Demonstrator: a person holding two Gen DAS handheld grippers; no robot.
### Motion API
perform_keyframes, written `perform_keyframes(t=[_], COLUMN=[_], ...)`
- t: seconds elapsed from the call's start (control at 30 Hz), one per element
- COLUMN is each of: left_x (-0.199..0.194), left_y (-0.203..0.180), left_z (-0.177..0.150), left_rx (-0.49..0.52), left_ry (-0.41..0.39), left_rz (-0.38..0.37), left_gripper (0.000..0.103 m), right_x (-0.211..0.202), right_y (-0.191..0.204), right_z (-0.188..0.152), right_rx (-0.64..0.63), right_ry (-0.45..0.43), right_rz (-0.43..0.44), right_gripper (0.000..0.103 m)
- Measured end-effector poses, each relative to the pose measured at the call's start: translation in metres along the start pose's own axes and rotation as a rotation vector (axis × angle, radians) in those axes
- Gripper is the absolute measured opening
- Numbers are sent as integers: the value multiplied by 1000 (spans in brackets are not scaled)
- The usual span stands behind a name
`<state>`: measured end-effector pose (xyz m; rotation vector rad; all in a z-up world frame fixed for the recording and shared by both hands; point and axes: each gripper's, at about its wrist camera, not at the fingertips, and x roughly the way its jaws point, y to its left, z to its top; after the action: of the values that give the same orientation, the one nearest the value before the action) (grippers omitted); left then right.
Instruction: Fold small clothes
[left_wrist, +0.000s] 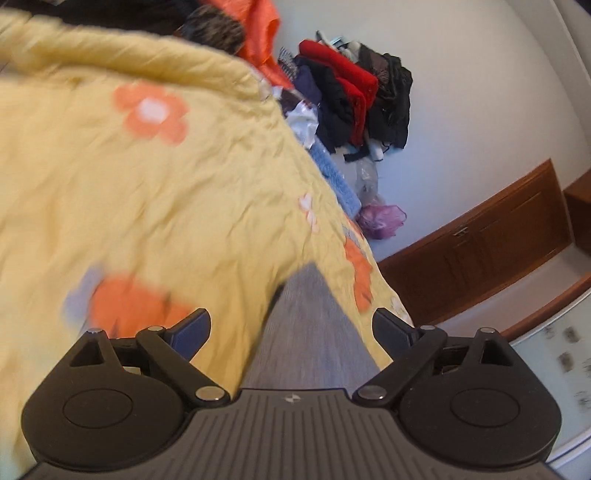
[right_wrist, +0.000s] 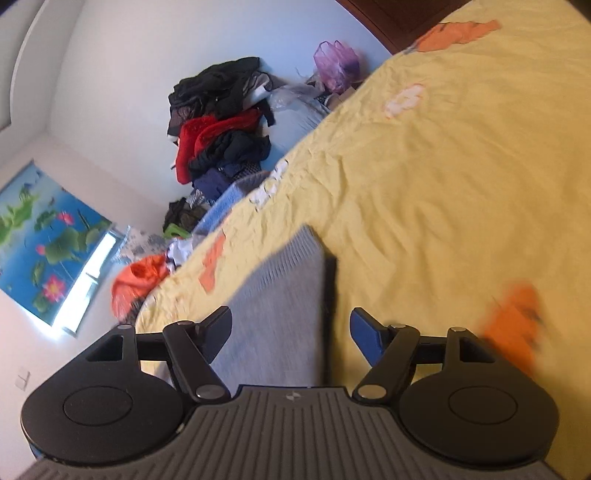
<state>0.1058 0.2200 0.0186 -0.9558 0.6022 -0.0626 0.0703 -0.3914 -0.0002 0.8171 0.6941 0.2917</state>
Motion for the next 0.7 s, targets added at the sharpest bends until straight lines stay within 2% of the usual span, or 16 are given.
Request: perform_keyframes(t=[0.17,0.3,0.37,0.47,0.53,0.7], left_x=[-41,-49,-50,-41,-30,-15], left_y=[23,26,20,14,13,11], left_z=[-52,-80,-86,-84,-81,-75], left_rx=[-50,-29,7,4,-12,-40], left_ry=[58,76,78,101,118,80], left_rz=[-60,-57,-52,-97,-76,-55], left_gripper=[95,95,95,95,95,95], right_x=[-52,-71,-70,-59,-50,-24], right_y=[-10,-5,3,15,22,31], right_z=[-58,-86,-95,-100,-101,-91], right_rx=[-1,27,33,21,9,25], right_ry=[3,3,14,45,48,8], right_rz=[-20,4,23,23,30,18], right_gripper=[75,76,77,79,80,80])
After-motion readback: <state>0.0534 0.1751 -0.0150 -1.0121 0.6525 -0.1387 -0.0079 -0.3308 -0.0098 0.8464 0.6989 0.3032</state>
